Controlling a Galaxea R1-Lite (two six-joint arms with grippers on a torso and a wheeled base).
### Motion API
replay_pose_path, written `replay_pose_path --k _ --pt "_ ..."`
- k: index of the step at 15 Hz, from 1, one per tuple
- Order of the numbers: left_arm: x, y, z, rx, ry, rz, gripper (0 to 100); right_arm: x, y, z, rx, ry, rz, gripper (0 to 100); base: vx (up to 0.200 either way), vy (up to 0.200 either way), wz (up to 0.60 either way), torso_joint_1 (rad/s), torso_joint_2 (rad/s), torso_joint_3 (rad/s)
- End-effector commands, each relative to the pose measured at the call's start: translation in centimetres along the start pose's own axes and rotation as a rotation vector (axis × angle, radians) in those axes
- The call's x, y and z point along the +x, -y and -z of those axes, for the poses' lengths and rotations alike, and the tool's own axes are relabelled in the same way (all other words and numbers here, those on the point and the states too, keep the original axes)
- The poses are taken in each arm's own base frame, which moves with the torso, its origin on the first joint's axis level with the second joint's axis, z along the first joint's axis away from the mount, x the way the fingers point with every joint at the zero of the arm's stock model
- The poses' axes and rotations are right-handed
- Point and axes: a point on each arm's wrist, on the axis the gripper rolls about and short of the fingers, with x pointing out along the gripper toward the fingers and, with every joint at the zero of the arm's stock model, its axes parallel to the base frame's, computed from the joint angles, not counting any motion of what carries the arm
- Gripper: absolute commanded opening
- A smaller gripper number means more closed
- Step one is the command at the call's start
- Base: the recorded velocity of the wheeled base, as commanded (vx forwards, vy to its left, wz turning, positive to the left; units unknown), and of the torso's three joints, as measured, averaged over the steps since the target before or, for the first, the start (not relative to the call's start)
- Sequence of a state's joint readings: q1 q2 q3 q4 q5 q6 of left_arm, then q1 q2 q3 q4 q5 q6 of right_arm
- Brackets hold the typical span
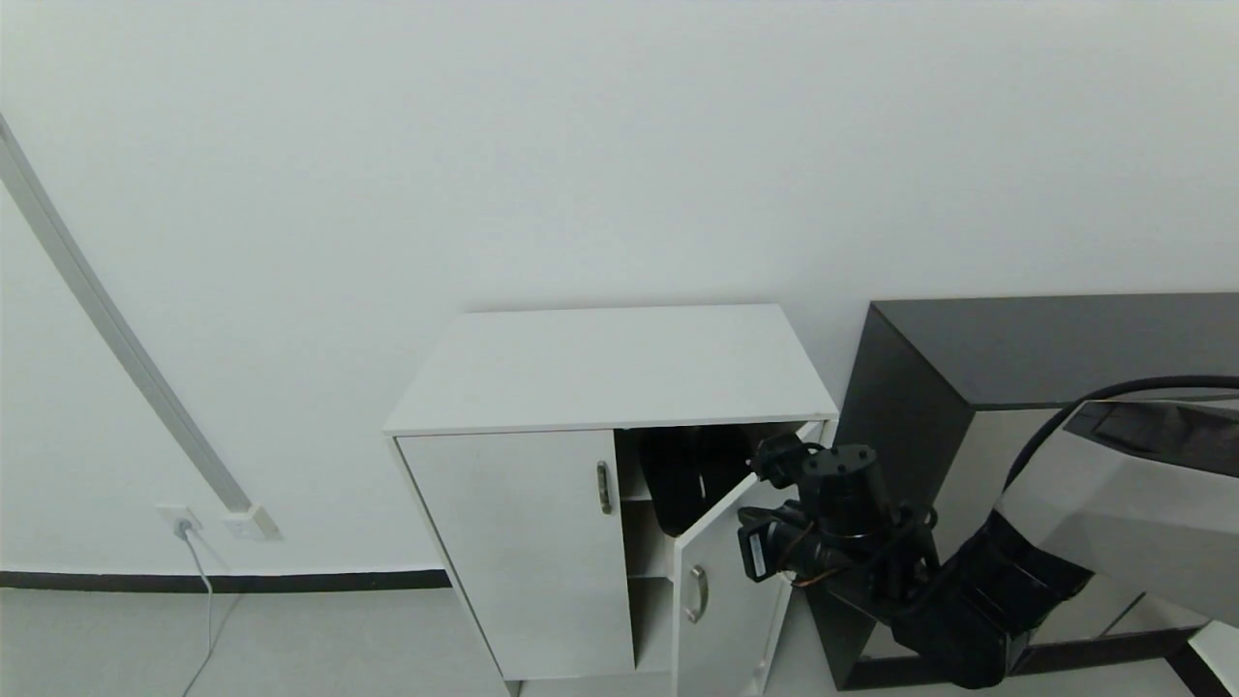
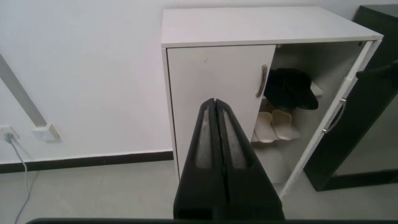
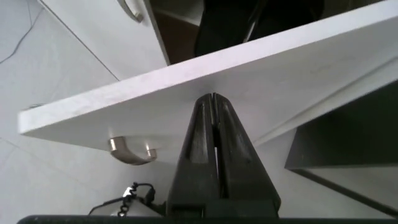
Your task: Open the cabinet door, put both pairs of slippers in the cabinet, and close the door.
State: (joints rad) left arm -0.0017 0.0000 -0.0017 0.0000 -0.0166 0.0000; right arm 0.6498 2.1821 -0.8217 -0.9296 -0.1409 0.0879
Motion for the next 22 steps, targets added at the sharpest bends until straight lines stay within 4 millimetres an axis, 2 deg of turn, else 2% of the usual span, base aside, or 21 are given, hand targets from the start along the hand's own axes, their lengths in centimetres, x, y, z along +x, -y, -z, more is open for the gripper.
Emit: replay_pose_path --k 1,13,22 --pt "0.0 0.0 0.0 0.0 -0.002 0.0 0 1.3 0.1 0.4 0.002 -0.005 0.007 0 0.0 0.0 0.0 0.0 0.0 0.0" --pt "0.0 0.0 0.0 0.0 -0.002 0.0 0 6.3 1.2 0.1 0.023 0.051 0.041 0 0.0 0.0 0.0 0.0 0.0 0.0" --pt "0.0 0.0 0.0 0.0 -0.002 -0.001 0 8.3 1.3 -1.9 0.031 0.083 0.048 0 0.0 0.0 0.0 0.0 0.0 0.0"
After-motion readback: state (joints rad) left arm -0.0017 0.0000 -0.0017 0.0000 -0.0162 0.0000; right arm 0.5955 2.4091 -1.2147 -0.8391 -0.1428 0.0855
